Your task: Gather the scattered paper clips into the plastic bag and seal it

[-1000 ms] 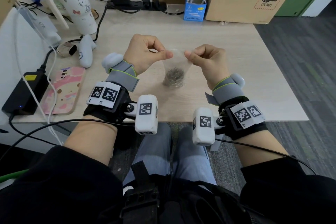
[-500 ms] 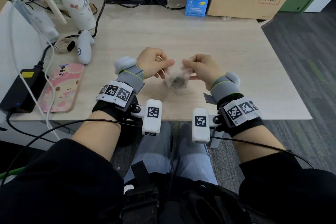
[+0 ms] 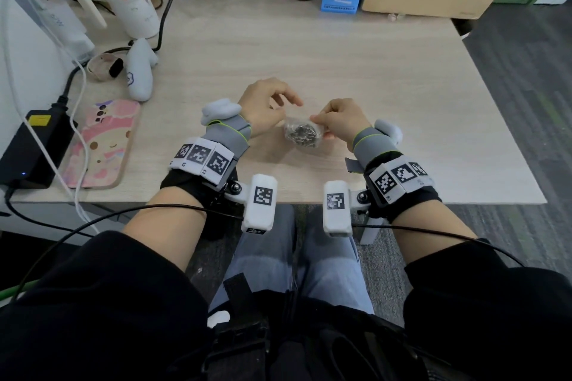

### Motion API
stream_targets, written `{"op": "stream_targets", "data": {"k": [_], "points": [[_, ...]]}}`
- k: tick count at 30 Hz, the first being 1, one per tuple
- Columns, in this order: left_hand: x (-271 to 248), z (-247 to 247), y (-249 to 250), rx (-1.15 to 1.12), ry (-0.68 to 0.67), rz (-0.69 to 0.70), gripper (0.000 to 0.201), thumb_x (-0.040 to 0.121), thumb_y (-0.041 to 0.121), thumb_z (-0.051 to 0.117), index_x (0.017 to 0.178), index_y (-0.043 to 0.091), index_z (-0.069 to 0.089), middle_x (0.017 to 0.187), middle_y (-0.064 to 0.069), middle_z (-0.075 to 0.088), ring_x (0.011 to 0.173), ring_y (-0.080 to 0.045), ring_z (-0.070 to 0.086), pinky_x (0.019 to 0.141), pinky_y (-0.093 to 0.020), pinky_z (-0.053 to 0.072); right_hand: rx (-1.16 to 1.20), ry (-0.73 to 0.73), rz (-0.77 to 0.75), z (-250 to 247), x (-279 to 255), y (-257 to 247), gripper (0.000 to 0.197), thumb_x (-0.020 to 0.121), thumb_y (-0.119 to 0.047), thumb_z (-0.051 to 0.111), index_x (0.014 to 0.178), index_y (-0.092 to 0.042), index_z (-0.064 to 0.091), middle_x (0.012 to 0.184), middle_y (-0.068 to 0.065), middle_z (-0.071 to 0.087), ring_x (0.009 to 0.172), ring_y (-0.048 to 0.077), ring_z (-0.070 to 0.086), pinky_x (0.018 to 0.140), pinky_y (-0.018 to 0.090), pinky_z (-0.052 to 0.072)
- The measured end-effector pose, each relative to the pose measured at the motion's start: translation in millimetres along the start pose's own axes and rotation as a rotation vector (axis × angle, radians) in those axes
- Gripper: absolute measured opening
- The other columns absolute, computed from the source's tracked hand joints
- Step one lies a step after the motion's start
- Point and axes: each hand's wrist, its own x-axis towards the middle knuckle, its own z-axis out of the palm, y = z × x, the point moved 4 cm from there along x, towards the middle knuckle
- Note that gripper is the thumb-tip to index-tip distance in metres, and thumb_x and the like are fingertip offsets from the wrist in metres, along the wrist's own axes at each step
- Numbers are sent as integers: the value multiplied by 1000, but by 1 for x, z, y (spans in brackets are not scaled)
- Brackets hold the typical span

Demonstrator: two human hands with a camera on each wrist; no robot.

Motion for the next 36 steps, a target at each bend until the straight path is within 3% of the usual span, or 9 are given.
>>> {"op": "stream_targets", "data": {"k": [3, 6, 11, 14, 18, 21, 25, 29, 36], "points": [[-8, 7, 8, -40, -267, 8, 45, 64, 22, 52, 107, 16, 66, 99, 2, 59, 91, -9, 53, 66, -10, 42, -22, 17, 8, -2, 4, 1, 32, 84, -1, 63, 60, -10, 43, 63, 8, 51, 53, 16, 53, 38, 16, 43], [-8, 20, 3, 111, -387, 30, 70, 52, 14, 53, 121, 15, 57, 113, -5, 52, 105, -14, 48, 86, -19, 40, -16, 8, 8, -4, 4, 1, 32, 85, 0, 61, 59, -9, 43, 64, 8, 51, 54, 17, 52, 37, 14, 43], [-7, 27, -9, -10, -197, -15, 56, 52, 29, 72, 105, 12, 61, 95, 0, 62, 88, -14, 55, 75, -17, 42, -120, 55, -26, -10, 1, 4, 18, 80, 7, 53, 76, -6, 63, 71, 5, 58, 72, 23, 60, 71, 33, 58], [-4, 28, -16, -108, -119, -53, 44, 60, 32, 71, 96, 9, 59, 87, -1, 60, 84, -15, 55, 80, -29, 47, -318, 80, -162, -20, -10, 0, 34, 80, 6, 49, 102, -9, 70, 91, 0, 63, 90, 13, 55, 81, 23, 46], [-2, 26, -21, -65, -66, -174, 45, 62, 59, 62, 79, 18, 57, 82, -12, 65, 75, -22, 56, 73, -35, 46, -278, -20, -254, -15, -21, 1, 24, 86, -5, 57, 108, -5, 67, 94, 1, 61, 92, 9, 53, 69, 6, 40], [0, 25, -20, -20, -76, -263, 43, 78, 53, 61, 62, 14, 50, 60, -5, 50, 61, -21, 44, 58, -32, 33, -277, -71, -212, -9, -16, 5, 14, 81, -19, 67, 93, -13, 63, 79, -1, 60, 78, 14, 56, 67, 18, 42], [-1, 28, -20, -48, -86, -351, 45, 87, 45, 55, 59, 12, 48, 45, -3, 54, 37, -12, 51, 42, -22, 38, -259, -123, -149, -5, -14, 6, 23, 85, -31, 64, 95, -11, 57, 68, 7, 62, 51, 16, 58, 57, 22, 42], [-7, 28, -15, -172, -100, -433, 33, 91, 40, 51, 73, 12, 49, 55, -9, 63, 34, -16, 57, 35, -19, 40, -256, -139, -98, -1, -15, 8, 26, 87, -31, 63, 100, -10, 54, 63, 3, 63, 30, 2, 48, 36, 14, 36], [-18, 22, -24, 103, -251, -503, 50, 93, 52, 30, 125, 13, 31, 38, -6, 60, 34, -21, 57, 41, -19, 42, -336, -87, -47, -3, -17, 6, 35, 81, -45, 66, 75, -11, 60, 58, 3, 60, 49, 16, 52, 51, 25, 45]]}}
